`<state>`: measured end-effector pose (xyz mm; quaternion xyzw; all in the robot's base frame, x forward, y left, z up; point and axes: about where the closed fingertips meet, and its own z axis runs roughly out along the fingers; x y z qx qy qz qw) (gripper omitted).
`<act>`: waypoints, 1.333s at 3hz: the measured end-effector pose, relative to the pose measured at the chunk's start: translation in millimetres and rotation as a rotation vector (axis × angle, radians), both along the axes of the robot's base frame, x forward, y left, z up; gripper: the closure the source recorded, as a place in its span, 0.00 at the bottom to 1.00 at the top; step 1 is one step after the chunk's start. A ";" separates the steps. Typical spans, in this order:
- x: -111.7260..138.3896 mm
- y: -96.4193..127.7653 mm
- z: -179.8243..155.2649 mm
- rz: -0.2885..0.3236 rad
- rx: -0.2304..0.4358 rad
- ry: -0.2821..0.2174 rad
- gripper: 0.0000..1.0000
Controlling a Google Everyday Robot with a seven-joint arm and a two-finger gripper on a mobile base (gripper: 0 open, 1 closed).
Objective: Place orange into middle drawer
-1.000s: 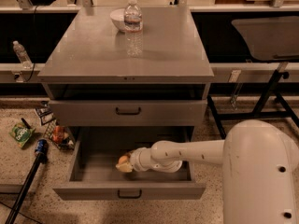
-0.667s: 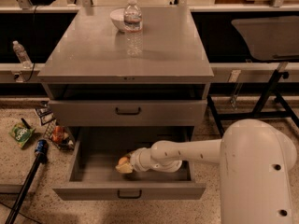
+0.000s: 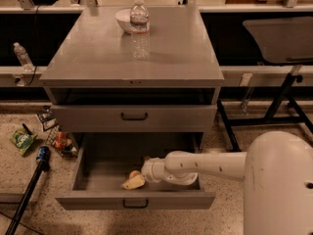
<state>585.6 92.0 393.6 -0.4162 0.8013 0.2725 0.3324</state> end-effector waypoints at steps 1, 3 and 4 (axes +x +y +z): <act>-10.7 -25.7 33.0 -0.087 0.116 -0.025 0.26; -33.6 -108.4 98.8 -0.185 0.199 -0.075 0.73; -50.9 -100.6 101.0 -0.126 0.225 -0.040 0.70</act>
Offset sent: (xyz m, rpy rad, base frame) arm -0.0478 -0.1073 0.1072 0.2683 -0.0734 -0.2615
